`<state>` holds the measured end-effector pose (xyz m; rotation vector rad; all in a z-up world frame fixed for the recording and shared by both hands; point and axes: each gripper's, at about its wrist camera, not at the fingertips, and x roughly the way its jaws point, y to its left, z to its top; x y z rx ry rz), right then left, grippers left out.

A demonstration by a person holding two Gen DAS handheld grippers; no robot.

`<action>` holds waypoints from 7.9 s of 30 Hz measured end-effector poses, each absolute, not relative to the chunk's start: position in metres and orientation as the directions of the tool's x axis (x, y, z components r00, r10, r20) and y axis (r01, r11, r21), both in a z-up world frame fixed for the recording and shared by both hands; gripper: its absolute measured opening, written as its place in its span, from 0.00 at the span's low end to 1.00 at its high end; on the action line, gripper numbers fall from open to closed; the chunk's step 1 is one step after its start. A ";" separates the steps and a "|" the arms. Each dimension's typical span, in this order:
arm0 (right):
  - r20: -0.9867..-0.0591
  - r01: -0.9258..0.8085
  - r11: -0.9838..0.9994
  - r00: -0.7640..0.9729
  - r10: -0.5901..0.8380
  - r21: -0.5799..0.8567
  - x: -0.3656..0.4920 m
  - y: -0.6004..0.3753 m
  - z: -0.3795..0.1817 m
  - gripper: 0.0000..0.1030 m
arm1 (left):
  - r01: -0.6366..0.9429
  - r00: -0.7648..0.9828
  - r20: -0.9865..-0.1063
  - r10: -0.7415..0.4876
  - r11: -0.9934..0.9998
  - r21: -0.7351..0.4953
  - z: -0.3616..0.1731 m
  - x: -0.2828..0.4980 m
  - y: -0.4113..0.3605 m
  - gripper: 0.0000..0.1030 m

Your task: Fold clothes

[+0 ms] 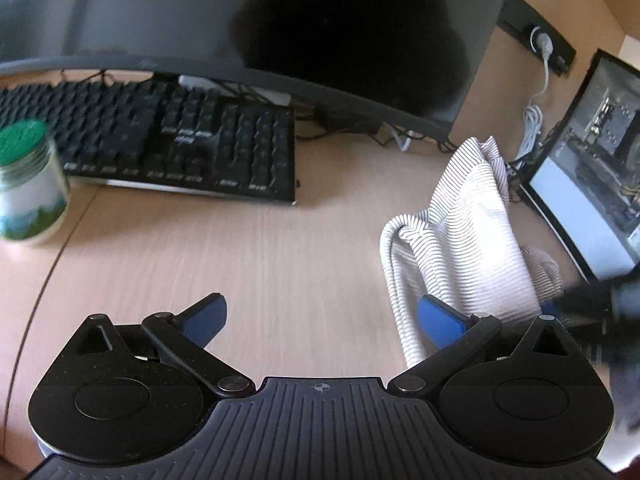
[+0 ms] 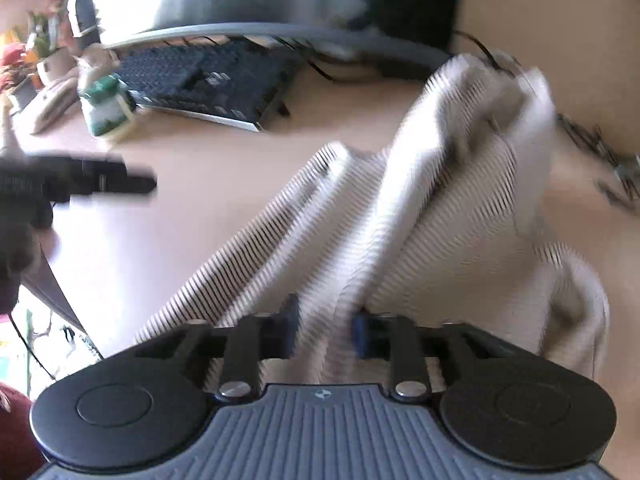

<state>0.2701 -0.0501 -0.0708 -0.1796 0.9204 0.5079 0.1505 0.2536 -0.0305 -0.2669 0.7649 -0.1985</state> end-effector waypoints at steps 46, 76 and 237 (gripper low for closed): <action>-0.757 -0.373 0.917 0.638 0.140 -0.145 0.289 -0.083 -0.027 0.58 | 0.085 0.709 -0.691 -0.139 0.990 -0.112 -0.035 0.254 0.111 1.00; -0.638 -0.152 0.951 0.768 -0.058 -0.268 0.330 -0.150 0.004 0.45 | 0.221 0.696 -0.652 -0.299 0.954 -0.201 -0.033 0.269 0.106 1.00; -0.683 -0.334 0.940 0.702 0.201 -0.067 0.298 -0.090 -0.007 0.51 | 0.260 0.563 -0.693 -0.450 0.892 -0.369 -0.037 0.218 0.149 1.00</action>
